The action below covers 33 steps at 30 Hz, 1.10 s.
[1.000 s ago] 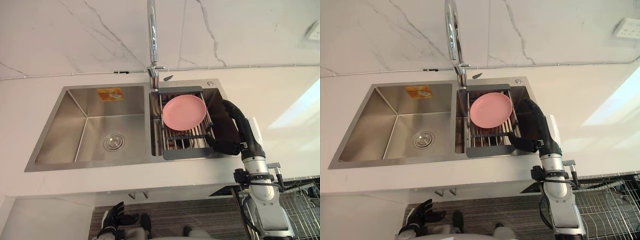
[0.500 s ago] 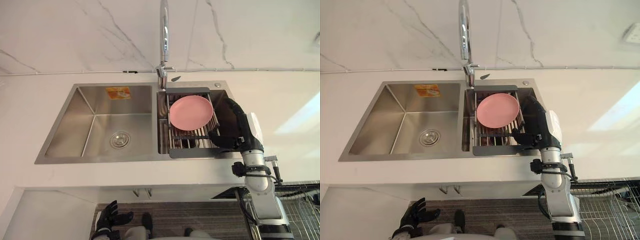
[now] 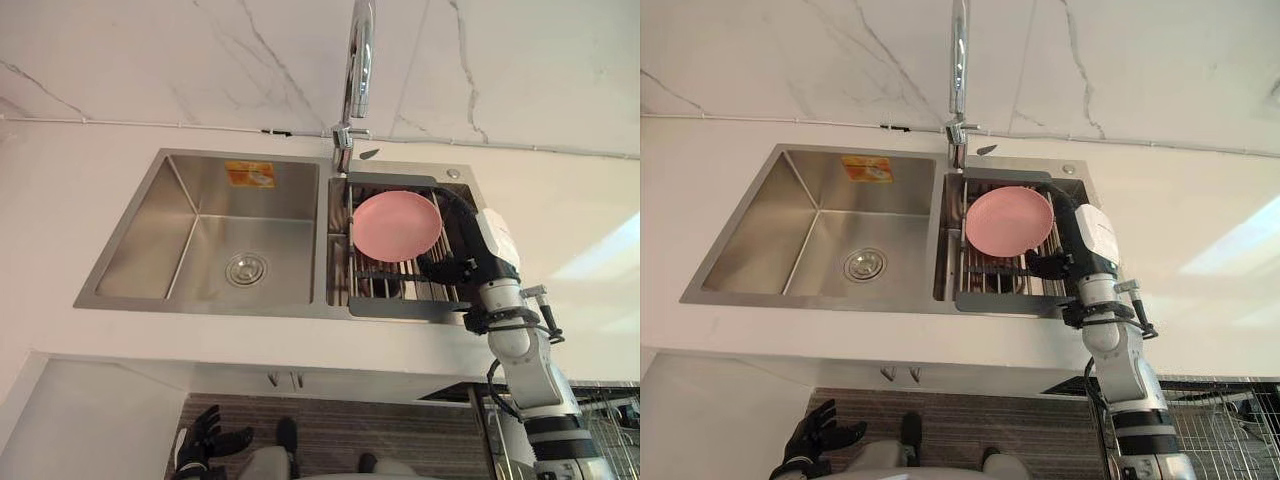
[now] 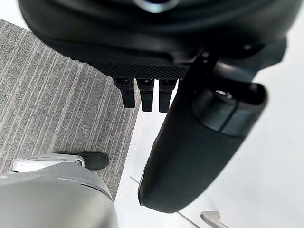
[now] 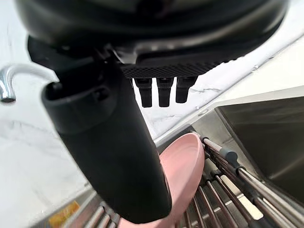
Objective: Walk over to the sink, pick up the cup, carry it to the dishwasher, place the cup inside the dishwasher, then close the dishwasher door
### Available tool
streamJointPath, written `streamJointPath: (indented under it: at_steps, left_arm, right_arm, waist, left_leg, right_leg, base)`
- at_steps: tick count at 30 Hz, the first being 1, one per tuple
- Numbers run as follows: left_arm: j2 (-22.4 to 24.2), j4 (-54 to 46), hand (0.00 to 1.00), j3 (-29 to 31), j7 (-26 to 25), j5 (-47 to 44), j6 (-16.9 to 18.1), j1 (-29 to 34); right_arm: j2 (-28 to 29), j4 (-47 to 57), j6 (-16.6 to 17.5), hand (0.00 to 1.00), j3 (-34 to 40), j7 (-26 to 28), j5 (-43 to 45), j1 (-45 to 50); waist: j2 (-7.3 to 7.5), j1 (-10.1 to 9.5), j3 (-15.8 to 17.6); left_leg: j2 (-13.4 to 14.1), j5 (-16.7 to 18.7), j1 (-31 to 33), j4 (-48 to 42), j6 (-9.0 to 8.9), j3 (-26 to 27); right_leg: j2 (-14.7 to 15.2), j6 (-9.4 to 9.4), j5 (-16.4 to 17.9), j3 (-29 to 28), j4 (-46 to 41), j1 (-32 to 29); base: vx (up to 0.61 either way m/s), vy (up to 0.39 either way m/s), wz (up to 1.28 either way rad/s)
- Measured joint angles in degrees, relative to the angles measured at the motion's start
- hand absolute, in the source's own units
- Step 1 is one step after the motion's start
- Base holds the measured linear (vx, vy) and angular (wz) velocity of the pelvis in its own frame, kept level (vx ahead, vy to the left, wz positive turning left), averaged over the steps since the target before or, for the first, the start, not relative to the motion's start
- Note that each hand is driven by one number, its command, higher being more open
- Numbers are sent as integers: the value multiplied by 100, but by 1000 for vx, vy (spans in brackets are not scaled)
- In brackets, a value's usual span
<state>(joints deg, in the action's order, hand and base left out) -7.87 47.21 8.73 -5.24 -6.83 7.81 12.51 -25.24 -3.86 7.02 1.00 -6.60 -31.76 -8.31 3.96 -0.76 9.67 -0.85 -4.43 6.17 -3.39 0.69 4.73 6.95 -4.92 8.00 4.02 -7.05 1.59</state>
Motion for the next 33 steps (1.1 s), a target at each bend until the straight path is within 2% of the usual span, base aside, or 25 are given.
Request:
streamJointPath:
  at_steps: [12,24,33]
  left_arm:
    - [3,-79,90,-1,-112,-55,51,-56]
    - [13,-165,90,-5,-114,-102,84,-89]
    - [18,-166,90,-11,-193,-102,138,-266]
  right_arm:
    - [-444,-525,-42,90,-395,-19,-679,-636]
    - [-594,-717,-87,90,-396,-163,-1084,-837]
    - [-679,-841,-106,90,-421,-302,-1352,-1101]
  waist:
    - [-38,-41,455]
    - [-217,-78,602]
    - [-252,-10,721]
  left_leg:
    - [63,327,495,-751,1,-22]
    - [101,560,728,-1205,47,-27]
    - [103,619,835,-1291,5,-41]
  right_leg:
    - [-11,20,59,36,-267,-260]
    - [-21,5,163,37,-418,-352]
    - [-15,60,262,43,-563,-470]
  base:
    - [-19,5,1]
    - [0,0,0]
    - [-3,-1,0]
